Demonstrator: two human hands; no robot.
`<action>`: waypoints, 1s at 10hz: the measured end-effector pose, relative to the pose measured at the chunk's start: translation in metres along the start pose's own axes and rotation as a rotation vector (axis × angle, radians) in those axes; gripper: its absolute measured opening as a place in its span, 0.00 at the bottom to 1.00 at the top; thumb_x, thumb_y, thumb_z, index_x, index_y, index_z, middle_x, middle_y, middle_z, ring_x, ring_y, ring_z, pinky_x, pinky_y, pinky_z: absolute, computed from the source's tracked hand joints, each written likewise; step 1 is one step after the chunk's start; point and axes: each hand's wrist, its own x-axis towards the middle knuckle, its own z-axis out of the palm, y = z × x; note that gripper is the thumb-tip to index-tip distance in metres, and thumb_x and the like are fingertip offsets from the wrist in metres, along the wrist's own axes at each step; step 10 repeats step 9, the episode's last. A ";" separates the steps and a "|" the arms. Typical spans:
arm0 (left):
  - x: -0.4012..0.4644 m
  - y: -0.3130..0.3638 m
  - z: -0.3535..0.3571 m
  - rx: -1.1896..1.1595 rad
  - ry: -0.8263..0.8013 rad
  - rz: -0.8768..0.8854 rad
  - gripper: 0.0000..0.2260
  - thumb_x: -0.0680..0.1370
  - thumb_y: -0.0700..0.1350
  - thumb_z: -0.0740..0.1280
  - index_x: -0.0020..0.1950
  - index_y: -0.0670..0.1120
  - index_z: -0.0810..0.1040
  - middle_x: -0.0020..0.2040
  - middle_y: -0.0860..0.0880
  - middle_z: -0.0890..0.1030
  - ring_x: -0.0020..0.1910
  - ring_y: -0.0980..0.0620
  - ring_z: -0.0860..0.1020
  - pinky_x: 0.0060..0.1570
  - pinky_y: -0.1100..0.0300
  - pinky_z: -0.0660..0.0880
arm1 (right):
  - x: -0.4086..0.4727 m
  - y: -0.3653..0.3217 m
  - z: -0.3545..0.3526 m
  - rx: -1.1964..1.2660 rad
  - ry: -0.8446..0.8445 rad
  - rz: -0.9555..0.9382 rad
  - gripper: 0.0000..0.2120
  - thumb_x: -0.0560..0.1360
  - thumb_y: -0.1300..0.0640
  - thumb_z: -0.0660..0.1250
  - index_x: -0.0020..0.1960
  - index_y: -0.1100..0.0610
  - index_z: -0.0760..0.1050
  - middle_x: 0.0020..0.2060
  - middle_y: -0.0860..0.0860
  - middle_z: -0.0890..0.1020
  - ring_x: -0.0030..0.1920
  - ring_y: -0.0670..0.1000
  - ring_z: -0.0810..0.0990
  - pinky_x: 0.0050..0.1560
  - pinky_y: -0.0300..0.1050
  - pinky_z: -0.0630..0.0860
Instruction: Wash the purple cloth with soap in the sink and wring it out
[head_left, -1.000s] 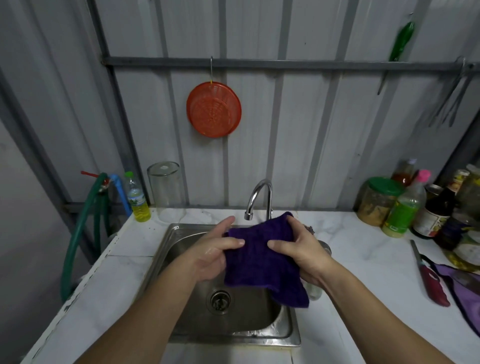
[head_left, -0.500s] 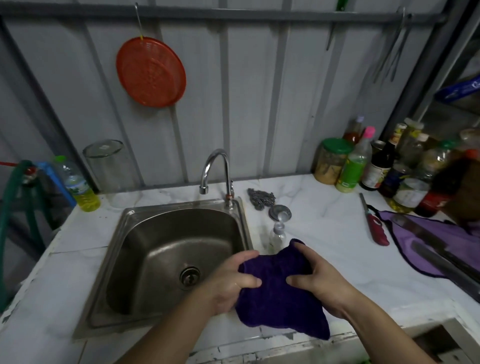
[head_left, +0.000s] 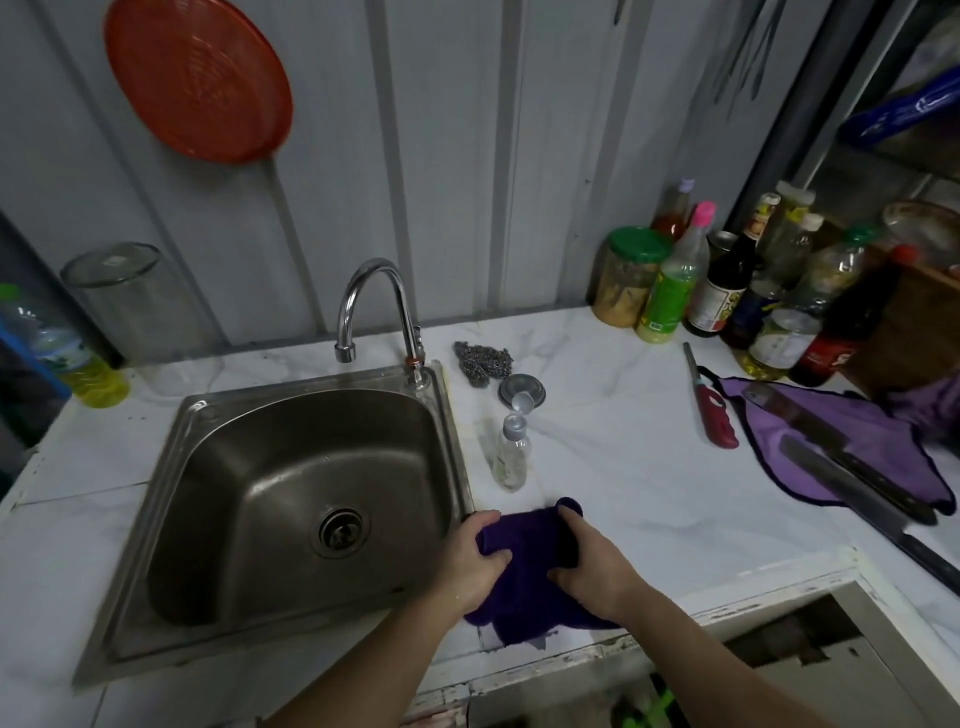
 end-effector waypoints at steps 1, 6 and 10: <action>0.005 -0.002 0.001 0.017 0.018 0.000 0.22 0.76 0.44 0.71 0.70 0.56 0.74 0.61 0.52 0.79 0.55 0.55 0.78 0.53 0.58 0.78 | 0.002 0.002 0.004 -0.044 0.014 0.000 0.42 0.75 0.60 0.70 0.83 0.54 0.52 0.75 0.54 0.71 0.72 0.54 0.72 0.66 0.40 0.69; 0.003 0.008 0.010 0.379 0.204 0.027 0.28 0.76 0.43 0.71 0.75 0.54 0.68 0.68 0.45 0.69 0.59 0.44 0.78 0.56 0.55 0.78 | 0.000 -0.013 0.009 -0.500 0.089 0.137 0.38 0.76 0.43 0.67 0.81 0.49 0.56 0.73 0.59 0.64 0.70 0.63 0.66 0.70 0.55 0.70; -0.018 0.019 -0.028 0.656 0.166 0.033 0.18 0.78 0.55 0.67 0.65 0.48 0.76 0.63 0.44 0.77 0.60 0.43 0.77 0.57 0.50 0.77 | -0.011 -0.076 -0.008 -0.734 0.095 0.091 0.21 0.80 0.45 0.61 0.67 0.56 0.71 0.65 0.57 0.75 0.63 0.58 0.75 0.57 0.49 0.75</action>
